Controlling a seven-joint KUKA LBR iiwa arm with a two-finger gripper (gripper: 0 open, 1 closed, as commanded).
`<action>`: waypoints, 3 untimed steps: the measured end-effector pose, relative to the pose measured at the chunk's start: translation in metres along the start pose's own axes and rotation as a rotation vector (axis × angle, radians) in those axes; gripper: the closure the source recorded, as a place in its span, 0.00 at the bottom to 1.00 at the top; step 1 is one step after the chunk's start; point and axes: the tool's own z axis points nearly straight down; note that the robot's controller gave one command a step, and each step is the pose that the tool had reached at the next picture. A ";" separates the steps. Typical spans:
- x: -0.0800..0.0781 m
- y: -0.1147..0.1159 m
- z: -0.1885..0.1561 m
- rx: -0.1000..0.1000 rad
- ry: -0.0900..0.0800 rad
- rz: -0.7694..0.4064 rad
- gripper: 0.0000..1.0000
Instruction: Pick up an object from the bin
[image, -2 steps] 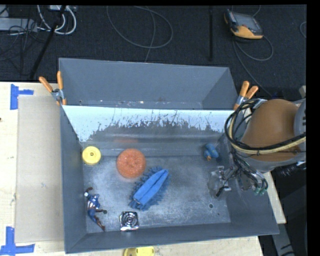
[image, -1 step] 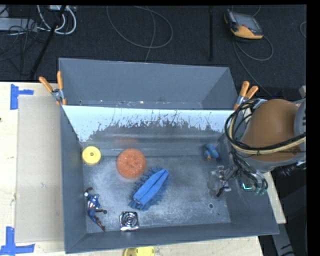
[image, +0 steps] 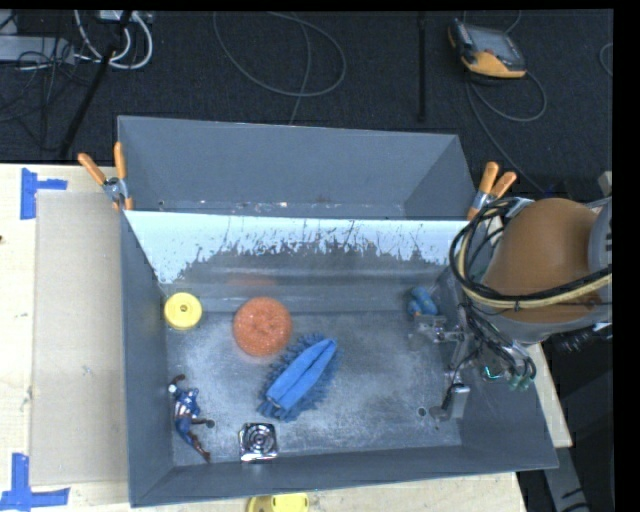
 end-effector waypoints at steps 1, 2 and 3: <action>-0.030 0.031 0.032 0.002 -0.005 -0.028 0.00; -0.040 0.071 0.032 0.000 0.001 -0.067 0.00; -0.053 0.094 0.067 0.001 -0.006 -0.148 0.00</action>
Offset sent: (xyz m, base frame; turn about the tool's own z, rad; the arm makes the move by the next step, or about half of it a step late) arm 0.0377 0.0844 -0.0273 -0.0775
